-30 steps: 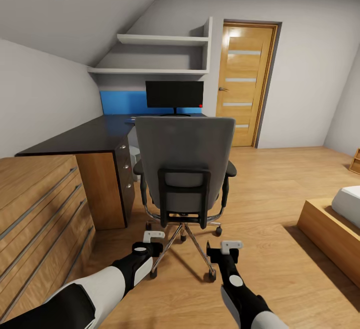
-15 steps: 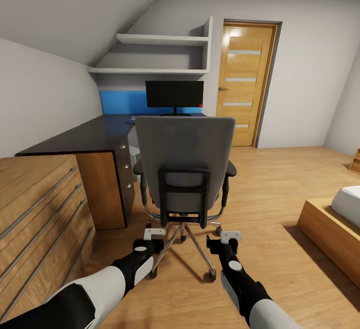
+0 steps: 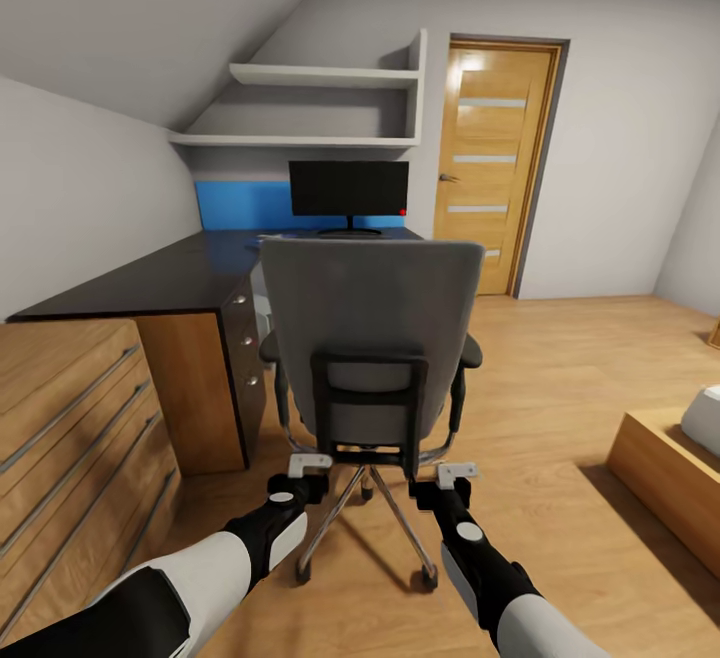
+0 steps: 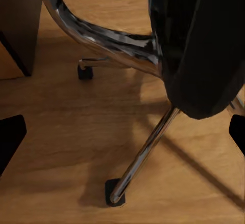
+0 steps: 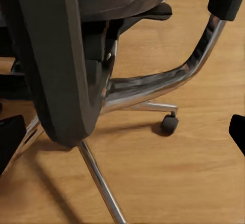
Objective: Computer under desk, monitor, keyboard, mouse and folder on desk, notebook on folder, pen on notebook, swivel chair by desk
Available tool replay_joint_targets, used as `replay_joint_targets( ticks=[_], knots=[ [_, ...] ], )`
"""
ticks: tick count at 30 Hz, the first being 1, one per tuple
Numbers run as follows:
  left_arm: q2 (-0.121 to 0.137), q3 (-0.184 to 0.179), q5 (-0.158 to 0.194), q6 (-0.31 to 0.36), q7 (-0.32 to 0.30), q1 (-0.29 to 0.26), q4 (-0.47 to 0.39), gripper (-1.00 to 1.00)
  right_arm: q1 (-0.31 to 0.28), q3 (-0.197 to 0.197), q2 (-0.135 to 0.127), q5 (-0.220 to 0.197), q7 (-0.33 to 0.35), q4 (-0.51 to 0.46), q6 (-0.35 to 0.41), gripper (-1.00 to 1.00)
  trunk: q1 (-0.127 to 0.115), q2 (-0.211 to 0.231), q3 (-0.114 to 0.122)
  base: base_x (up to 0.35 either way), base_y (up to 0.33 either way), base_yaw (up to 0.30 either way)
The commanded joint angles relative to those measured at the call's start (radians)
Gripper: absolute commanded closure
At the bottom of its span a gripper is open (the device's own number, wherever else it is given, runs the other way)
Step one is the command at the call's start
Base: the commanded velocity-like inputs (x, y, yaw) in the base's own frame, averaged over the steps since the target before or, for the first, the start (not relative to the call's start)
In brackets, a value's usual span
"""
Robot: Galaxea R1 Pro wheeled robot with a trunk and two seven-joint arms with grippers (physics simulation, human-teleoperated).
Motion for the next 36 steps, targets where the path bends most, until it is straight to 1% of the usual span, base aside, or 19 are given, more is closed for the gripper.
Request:
replay_joint_targets(
  ticks=[1,6,12,17,36],
  knots=[
    [0.000,-0.008,0.010,-0.003,0.004,-0.001,-0.002,-1.00,0.000,0.001,0.000,0.010,-0.007,0.003,-0.005,-1.00,0.000,0.000,-0.001,0.309,0.000,0.000],
    [0.000,-0.008,0.010,-0.004,-0.003,-0.001,-0.009,-1.00,0.000,0.003,0.003,0.011,-0.003,0.013,-0.028,-1.00,0.000,0.000,-0.001,0.231,0.000,0.000],
    [0.000,-0.009,0.010,-0.004,-0.022,-0.001,-0.011,-1.00,0.001,0.004,0.005,0.011,-0.003,0.019,-0.032,-1.00,0.000,0.000,-0.001,0.087,0.000,0.000],
    [0.000,-0.008,0.010,-0.004,-0.025,-0.001,-0.011,-1.00,0.001,0.004,0.005,0.011,-0.003,0.019,-0.032,-1.00,0.000,0.000,-0.001,0.146,-0.022,0.000],
    [0.000,-0.008,0.012,-0.002,-0.029,-0.001,-0.009,-1.00,0.001,0.001,-0.001,0.012,-0.005,0.014,-0.034,-1.00,0.000,0.000,-0.001,0.175,-0.118,0.000]
  ],
)
